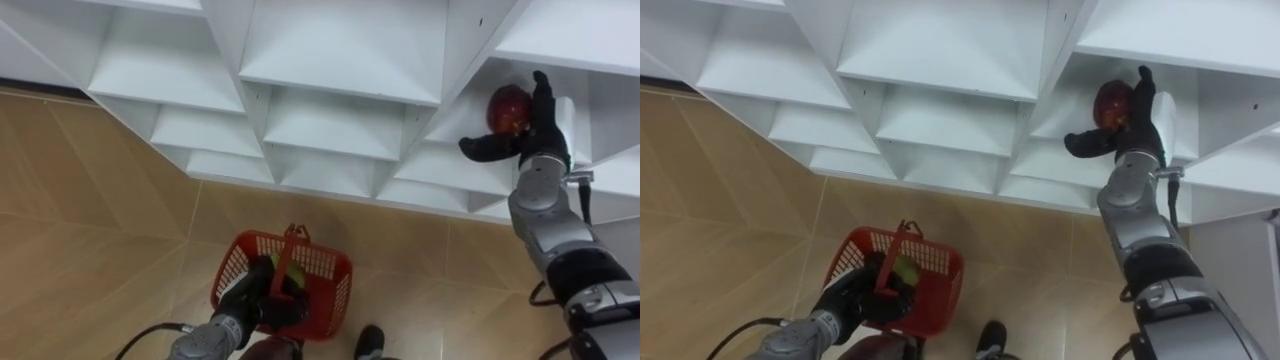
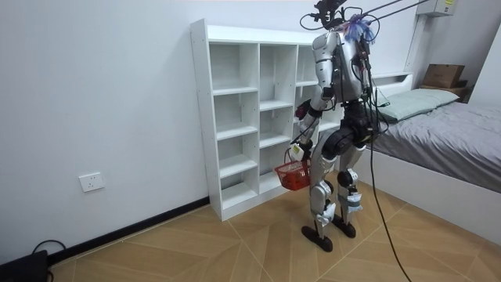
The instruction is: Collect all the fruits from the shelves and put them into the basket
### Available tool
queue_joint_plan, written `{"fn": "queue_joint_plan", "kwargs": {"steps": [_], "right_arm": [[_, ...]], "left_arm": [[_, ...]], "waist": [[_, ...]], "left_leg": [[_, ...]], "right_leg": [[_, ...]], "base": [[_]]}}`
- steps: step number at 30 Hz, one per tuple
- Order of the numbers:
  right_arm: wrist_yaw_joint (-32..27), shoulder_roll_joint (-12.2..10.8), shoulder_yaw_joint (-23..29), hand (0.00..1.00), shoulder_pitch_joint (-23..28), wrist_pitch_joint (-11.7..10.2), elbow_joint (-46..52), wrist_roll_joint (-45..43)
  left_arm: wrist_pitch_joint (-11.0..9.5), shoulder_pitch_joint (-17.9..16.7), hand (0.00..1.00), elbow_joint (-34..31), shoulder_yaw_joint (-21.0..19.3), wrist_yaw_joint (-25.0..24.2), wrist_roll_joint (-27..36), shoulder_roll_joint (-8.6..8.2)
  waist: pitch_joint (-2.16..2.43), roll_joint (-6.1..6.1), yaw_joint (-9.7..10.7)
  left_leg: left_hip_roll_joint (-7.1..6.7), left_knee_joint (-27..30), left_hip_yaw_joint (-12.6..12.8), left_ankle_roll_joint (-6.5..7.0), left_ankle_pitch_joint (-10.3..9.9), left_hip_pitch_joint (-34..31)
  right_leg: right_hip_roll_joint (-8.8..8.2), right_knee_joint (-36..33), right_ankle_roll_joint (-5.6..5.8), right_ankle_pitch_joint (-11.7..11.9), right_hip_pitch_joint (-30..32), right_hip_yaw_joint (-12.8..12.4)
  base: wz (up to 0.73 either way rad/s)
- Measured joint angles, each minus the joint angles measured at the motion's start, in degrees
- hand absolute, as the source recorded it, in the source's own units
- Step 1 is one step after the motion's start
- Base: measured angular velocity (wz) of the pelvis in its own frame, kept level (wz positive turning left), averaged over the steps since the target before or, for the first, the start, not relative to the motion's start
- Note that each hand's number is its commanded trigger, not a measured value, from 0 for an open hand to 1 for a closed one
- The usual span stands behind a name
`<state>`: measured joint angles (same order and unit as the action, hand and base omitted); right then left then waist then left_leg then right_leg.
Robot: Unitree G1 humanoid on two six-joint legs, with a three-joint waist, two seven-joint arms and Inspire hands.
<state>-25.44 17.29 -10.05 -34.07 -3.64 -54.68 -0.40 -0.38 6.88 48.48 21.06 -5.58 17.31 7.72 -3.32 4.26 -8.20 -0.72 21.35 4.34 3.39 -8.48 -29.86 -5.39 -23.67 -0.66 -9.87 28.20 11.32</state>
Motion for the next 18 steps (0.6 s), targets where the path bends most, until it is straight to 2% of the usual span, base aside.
{"fn": "queue_joint_plan", "kwargs": {"steps": [6,7,8,9,12,18], "right_arm": [[0.00,-0.29,-0.01,0.00,0.00,0.00,0.95,-0.03],[-0.01,-0.31,-0.02,0.32,0.00,0.00,1.38,-0.12],[-0.02,-0.32,-0.02,0.77,0.00,0.00,1.64,-0.27],[-0.02,-0.36,-0.02,1.00,0.00,0.00,2.05,-0.72],[-0.05,-0.75,-0.02,1.00,0.00,0.00,2.44,-2.50],[0.03,-1.38,-0.08,1.00,0.00,0.02,2.42,-2.57]], "left_arm": [[0.00,0.03,1.00,0.07,-0.01,0.00,-0.01,0.06],[0.00,0.04,1.00,0.08,-0.03,0.00,-0.01,0.01],[0.00,0.05,1.00,0.08,-0.11,0.00,0.00,-0.08],[0.00,0.09,1.00,0.08,-0.16,0.00,-0.02,-0.16],[0.00,0.27,1.00,0.08,-0.17,0.11,0.00,-0.20],[0.00,1.03,1.00,0.08,-0.16,0.35,0.02,-0.24]], "waist": [[-0.16,0.27,0.01],[-0.20,0.35,0.02],[-0.24,0.41,0.02],[-0.30,0.52,0.02],[-0.48,0.83,0.09],[-0.52,0.90,0.09]], "left_leg": [[0.00,-0.07,0.16,0.01,0.03,0.24],[0.00,-0.08,0.17,0.01,0.04,0.25],[0.00,-0.09,0.16,0.01,0.04,0.25],[0.00,-0.14,0.16,0.01,0.05,0.25],[0.01,-0.13,0.16,0.01,0.05,0.24],[0.01,-0.11,0.10,0.01,0.06,0.24]], "right_leg": [[-0.03,-0.06,0.00,0.00,-0.14,-0.11],[-0.03,-0.07,0.00,0.00,-0.14,-0.11],[-0.03,-0.07,0.00,0.00,-0.13,-0.11],[-0.03,-0.06,0.00,0.00,-0.13,-0.08],[-0.03,-0.04,0.00,0.00,-0.13,-0.04],[-0.05,-0.06,0.00,0.00,-0.14,0.01]], "base": [[0.00],[0.00],[0.00],[0.00],[0.00],[0.00]]}}
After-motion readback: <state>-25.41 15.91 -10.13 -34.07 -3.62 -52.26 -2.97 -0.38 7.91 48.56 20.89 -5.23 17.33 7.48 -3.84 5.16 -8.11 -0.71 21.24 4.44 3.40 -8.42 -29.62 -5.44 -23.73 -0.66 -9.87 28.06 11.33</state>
